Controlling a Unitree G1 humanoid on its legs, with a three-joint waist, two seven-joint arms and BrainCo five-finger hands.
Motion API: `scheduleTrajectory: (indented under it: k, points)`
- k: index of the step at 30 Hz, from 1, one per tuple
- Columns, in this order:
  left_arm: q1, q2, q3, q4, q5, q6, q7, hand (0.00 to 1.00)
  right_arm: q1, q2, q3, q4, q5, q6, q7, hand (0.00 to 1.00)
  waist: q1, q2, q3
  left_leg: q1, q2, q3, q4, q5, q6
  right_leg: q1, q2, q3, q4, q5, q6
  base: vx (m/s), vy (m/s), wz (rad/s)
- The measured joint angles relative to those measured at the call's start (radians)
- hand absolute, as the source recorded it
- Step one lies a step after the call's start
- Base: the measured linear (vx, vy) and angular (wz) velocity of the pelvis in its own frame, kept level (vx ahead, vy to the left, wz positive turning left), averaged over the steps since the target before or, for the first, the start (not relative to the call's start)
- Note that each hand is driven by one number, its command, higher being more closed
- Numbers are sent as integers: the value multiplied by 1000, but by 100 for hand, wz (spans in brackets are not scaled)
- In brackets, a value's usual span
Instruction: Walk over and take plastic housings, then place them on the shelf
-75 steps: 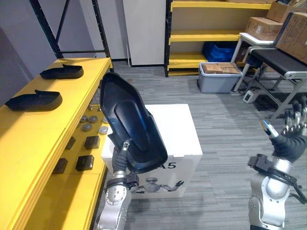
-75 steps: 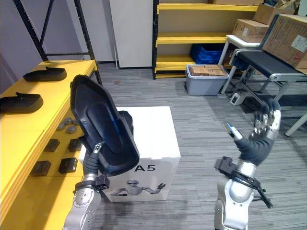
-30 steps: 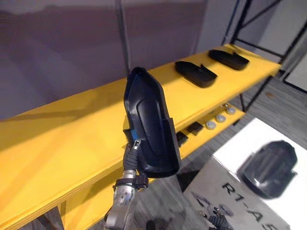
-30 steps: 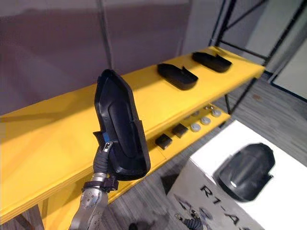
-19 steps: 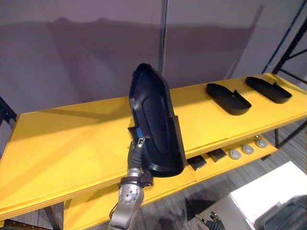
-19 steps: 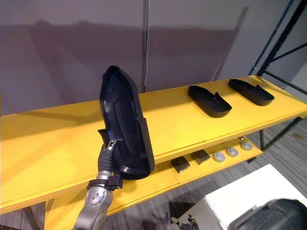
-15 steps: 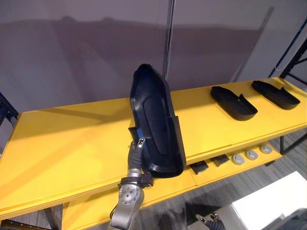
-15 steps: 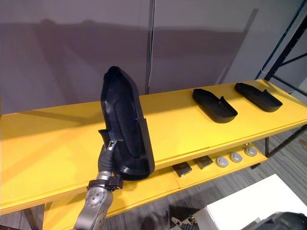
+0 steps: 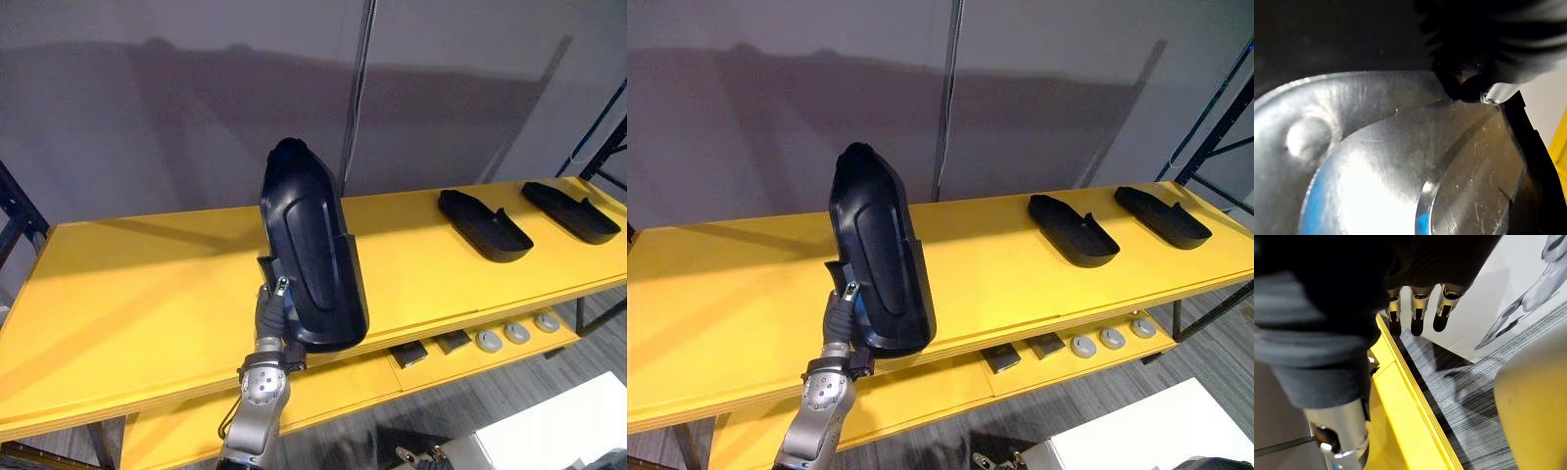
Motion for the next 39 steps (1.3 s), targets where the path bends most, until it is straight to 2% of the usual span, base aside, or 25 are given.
scheduleTrajectory:
  k: [6,10,14,16,25,29,33,34,39]
  points:
    - [-170,-2,11,166,-2,32,33,100,-5,-3,1,1,-3,0,0,0,-33,0,-14,24,7,17,-88,46,-7,-9,1,-14,-6,12,-10,-78,-43,7]
    - [-302,-13,32,282,-2,66,61,100,-10,-3,1,2,-3,2,1,0,-53,-1,-19,33,2,16,-129,82,2,-19,1,-15,-6,12,-10,0,0,0]
    - [-391,-22,52,370,-4,96,66,100,-24,-3,1,2,-3,6,5,0,-69,0,-19,27,1,16,-133,88,-2,-38,1,-15,8,6,-11,26,3,0]
    - [-408,-26,68,392,-5,107,66,100,-28,-3,2,2,-4,8,6,0,-84,0,-18,31,1,16,-137,88,-2,-41,0,-15,18,-3,-13,0,0,0]
    - [-481,-86,89,535,-13,139,62,100,-36,-3,2,1,-4,9,16,0,-99,3,-9,31,1,17,-162,98,-11,-72,0,-12,56,-25,-16,-22,-6,0]
    - [-484,-99,111,600,-42,147,61,100,-51,-1,1,2,-4,12,19,0,-115,8,2,34,3,19,-171,104,-14,-72,2,-12,56,-26,-16,0,0,0]
    - [-505,-100,133,627,-56,142,59,100,-72,1,-4,14,-4,20,20,0,-115,9,11,35,6,24,-180,110,-16,-77,5,-11,56,-25,-17,-17,0,-1]
    - [-519,-99,147,649,-82,140,58,0,-82,1,-4,24,-3,21,20,0,-115,11,13,36,7,25,-182,111,-17,-77,6,-10,55,-25,-17,-47,4,-2]
    - [-548,-87,165,678,-131,109,52,0,-116,2,-11,45,-3,21,20,0,-118,17,28,49,10,32,-205,122,-23,-77,10,-4,55,-25,-17,-49,5,-4]
